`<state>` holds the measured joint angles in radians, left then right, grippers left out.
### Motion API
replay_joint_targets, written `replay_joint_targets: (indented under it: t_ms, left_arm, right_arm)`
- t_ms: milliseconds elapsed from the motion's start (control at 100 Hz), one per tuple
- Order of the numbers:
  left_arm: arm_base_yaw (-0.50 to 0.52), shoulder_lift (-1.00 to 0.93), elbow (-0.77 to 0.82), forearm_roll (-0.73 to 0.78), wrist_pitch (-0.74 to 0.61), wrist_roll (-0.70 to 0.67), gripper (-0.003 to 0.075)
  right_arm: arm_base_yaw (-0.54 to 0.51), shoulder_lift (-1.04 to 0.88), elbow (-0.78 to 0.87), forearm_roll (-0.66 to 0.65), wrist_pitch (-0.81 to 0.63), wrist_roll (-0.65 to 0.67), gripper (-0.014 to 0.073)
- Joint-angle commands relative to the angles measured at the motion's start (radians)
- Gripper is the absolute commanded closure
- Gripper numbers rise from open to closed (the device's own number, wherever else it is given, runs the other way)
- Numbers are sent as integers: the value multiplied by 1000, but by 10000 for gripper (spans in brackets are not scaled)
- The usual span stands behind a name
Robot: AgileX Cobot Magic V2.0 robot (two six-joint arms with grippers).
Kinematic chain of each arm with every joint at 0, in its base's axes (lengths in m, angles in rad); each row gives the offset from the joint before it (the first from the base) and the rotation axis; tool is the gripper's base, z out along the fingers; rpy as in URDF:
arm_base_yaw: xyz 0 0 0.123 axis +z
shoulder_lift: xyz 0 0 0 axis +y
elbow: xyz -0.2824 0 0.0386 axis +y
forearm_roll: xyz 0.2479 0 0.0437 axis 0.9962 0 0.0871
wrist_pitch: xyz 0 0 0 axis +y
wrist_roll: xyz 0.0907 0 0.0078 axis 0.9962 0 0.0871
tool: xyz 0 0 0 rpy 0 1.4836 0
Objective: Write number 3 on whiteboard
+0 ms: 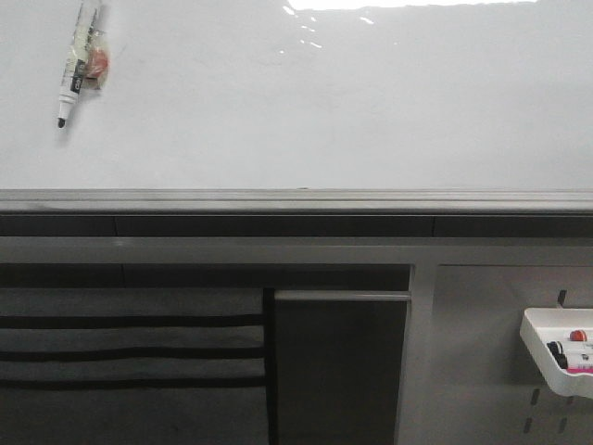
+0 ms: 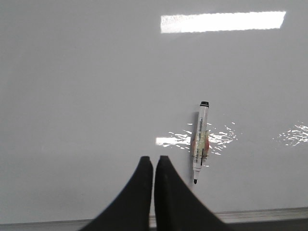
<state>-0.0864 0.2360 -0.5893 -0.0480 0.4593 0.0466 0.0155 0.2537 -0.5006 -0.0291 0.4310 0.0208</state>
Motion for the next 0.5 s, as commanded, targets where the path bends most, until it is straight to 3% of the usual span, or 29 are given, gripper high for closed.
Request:
replay_joint_targets:
  t_ms: [0, 490]
  left_arm:
    - [3, 38, -36, -2, -60, -1, 738]
    - [3, 42, -36, -4, -54, -1, 738]
  right_arm:
    - [-6, 41, -43, -1, -84, -12, 668]
    - [-6, 54, -43, -1, -85, -12, 668]
